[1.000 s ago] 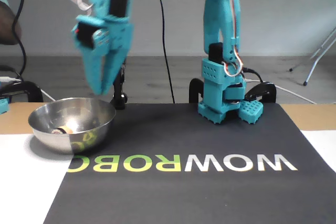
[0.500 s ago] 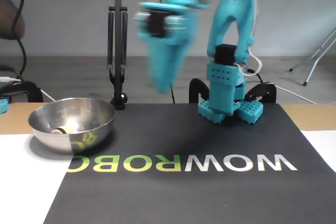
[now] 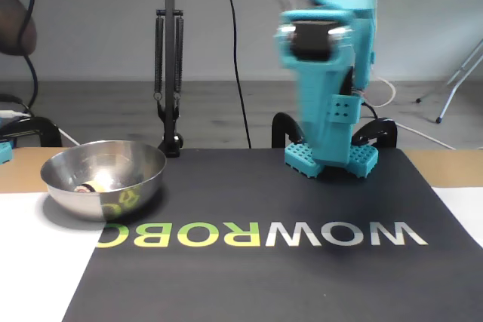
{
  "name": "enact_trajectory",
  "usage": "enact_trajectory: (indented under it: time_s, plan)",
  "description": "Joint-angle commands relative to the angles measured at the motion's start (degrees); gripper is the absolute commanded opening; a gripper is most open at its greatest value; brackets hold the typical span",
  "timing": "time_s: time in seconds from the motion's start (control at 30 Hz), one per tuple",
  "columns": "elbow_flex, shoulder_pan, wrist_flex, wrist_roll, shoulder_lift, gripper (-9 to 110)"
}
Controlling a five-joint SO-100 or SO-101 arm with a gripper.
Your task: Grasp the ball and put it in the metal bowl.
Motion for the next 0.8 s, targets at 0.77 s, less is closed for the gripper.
enact_trajectory:
  time_s: [0.77]
  plan:
    - [37.09,-12.3,-37.71,2.29,21.27,5]
